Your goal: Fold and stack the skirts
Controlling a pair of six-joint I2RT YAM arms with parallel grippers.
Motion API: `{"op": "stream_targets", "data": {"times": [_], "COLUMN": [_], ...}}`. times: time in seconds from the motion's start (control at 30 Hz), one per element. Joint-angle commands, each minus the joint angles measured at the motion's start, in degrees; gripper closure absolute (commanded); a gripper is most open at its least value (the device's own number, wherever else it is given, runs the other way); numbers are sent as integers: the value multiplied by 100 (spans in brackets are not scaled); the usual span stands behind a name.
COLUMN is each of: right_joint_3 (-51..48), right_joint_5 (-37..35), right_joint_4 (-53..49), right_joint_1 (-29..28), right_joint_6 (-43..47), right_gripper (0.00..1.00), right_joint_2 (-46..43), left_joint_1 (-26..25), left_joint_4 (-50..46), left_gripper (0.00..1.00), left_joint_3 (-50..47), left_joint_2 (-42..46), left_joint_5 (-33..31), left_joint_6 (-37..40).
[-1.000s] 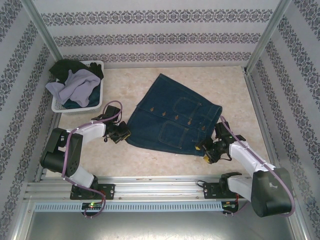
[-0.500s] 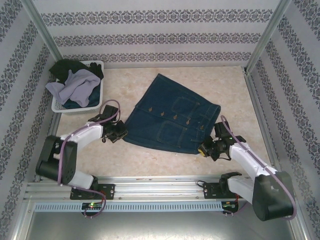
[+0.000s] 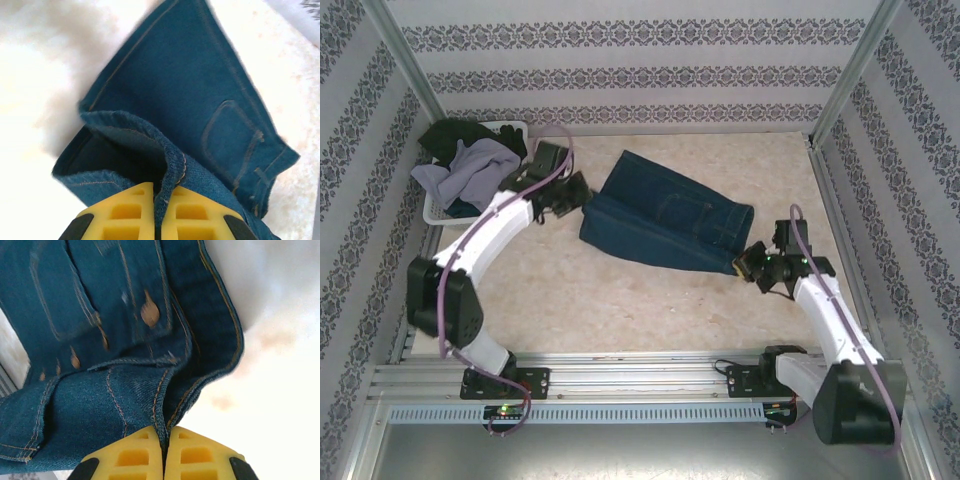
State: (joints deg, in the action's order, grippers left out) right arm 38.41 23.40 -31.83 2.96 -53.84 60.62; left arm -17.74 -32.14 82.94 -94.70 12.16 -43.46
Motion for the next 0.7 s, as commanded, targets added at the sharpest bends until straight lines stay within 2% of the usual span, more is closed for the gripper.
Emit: {"op": "stream_targets", "data": {"times": [0.0,0.27,0.43,0.57,0.67], "right_joint_3": [431,1694,2700,2992,2834], "right_joint_5": [-503,-329,350,360,342], "right_joint_4": [527,1688,1868,1708,1540], "right_joint_1": [425,801,875,842,795], "right_joint_6": [553,1098,1184,1349,1514], "right_gripper": [100,100,100,100,100], "right_joint_2": [409,2560,4355,4859,4814], "left_joint_1": [-108,-101,-96,-82,-79], "left_joint_4": [162,1165,757,273,229], "left_gripper": [100,100,100,100,100], "left_joint_3": [1078,3305,4316,4428,3767], "left_joint_2": [-875,-3176,-4436,-4896,-4747], "left_joint_5": [-75,290,109,55,-11], "left_joint_6": [616,950,682,561,529]}}
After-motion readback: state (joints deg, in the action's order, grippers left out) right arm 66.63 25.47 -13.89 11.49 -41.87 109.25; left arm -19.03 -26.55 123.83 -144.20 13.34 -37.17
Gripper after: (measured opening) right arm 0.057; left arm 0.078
